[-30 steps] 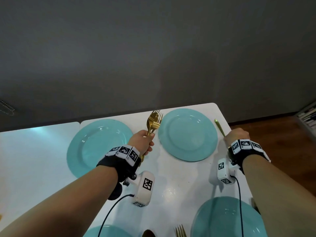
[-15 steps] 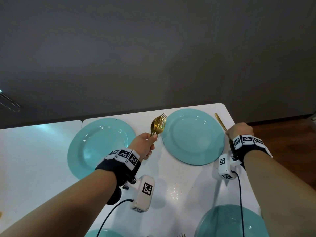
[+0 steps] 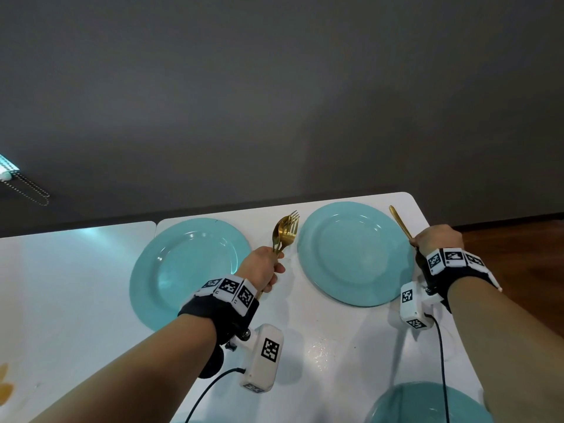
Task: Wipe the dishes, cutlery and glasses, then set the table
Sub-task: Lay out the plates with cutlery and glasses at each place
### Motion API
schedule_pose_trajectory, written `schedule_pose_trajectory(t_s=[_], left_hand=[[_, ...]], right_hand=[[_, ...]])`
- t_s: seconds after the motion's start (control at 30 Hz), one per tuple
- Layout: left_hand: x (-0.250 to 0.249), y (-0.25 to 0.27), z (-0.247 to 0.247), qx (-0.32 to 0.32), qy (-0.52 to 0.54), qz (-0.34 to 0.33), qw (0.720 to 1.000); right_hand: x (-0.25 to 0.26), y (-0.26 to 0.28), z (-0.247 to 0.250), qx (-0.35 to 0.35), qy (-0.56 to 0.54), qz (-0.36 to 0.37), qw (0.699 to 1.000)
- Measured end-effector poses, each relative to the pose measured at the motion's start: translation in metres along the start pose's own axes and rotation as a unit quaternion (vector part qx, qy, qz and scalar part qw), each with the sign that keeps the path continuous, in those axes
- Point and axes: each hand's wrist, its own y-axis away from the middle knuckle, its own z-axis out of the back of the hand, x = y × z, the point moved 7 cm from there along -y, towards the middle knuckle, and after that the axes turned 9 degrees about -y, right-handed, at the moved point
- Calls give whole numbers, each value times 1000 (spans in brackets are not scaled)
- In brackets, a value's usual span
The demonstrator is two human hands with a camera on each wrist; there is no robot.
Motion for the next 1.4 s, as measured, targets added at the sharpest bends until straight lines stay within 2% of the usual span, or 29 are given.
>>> schedule_pose_trajectory(t_s=[0.17,0.3,0.37,0.43,0.53,0.6,0.77,0.87,1.07,1.17,1.23,1.3,1.4], left_hand=[[0,-1,5,-9,-22,-29,999],[-3,4,4,13,-47,-29,998],[-5,7,3,24,-49,-29,998],[-7,11,1,32,-48,-35,998],[-8,18,-1,52,-50,-43,996],[-7,23,0,65,-57,-39,995],[2,36,1,113,-92,-15,989],[9,37,1,105,-147,-45,982],[11,44,0,113,-207,-60,970],[10,44,5,82,-186,-63,977],[8,38,17,25,-161,-81,983],[8,30,37,-47,-125,-94,987],[7,27,64,-97,-39,-91,990]], right_hand=[[2,11,10,-9,-48,36,998],[46,62,32,-50,-103,189,975],[75,101,28,-22,-111,282,953],[101,145,10,44,-84,368,925],[128,211,-20,120,22,487,865],[135,236,-39,144,97,530,830],[134,252,-53,179,159,537,809],[131,261,-57,213,189,540,792],[129,275,-57,266,197,519,788],[128,272,-52,266,179,493,809],[126,264,-47,251,170,470,829],[122,254,-41,220,170,445,851],[114,234,-38,166,147,382,897]])
